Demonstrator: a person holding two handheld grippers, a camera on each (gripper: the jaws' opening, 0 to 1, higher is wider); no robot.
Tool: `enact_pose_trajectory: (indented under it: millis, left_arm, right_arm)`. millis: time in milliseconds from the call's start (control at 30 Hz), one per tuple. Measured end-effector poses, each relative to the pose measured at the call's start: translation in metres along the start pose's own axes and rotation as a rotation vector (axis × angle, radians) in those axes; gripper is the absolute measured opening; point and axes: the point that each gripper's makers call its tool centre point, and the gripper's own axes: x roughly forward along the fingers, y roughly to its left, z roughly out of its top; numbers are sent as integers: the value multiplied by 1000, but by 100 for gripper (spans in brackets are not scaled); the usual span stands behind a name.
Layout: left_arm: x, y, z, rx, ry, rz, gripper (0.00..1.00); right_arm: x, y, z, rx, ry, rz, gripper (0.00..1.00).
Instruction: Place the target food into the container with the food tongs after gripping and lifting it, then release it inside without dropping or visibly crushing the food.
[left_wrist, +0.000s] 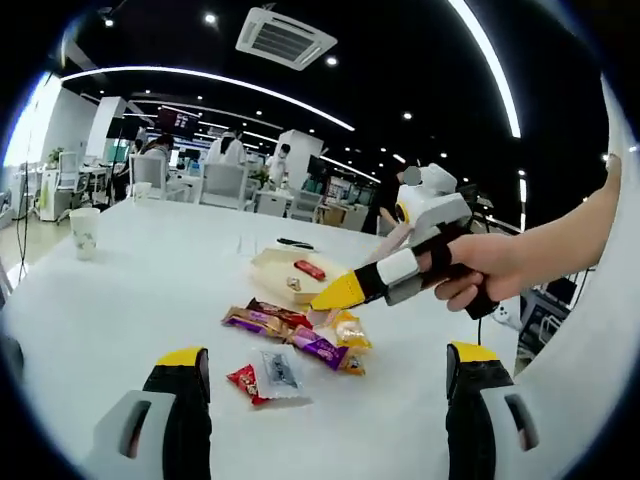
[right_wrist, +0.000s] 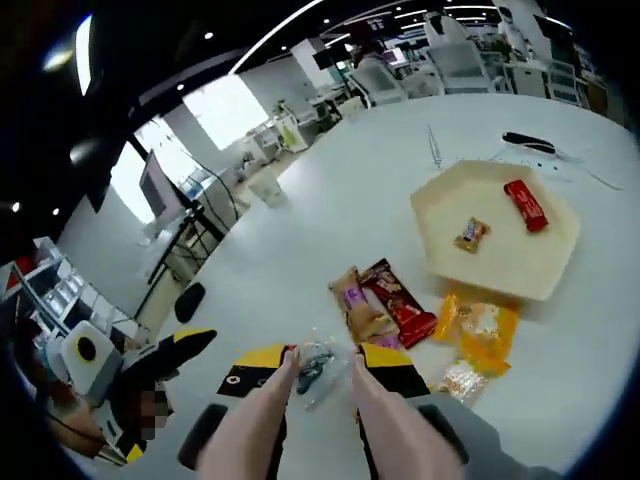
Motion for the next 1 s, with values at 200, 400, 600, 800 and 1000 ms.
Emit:
enact_pose_trajectory:
  millis: [200,400,600,800,1000]
  left_arm:
    - [1,1,3,-1,-9,-3,99]
    - [2,4,5,2,-11,-6,99]
    - [1,4,-2,19,25,-13,99]
    - [0,3,-9,46,59,-16,99]
    - [-12,11,0,40,10,34,99]
  right_arm:
    - [4,-3,0,39,-3,-13,27]
    - [4,-4,5,33,-12,-24,27]
    - [6,-1,-4,48,6,-16,28]
    - [8,4,-13,46,28,-4,28]
    - [15,3,-25,41,67,-12,28]
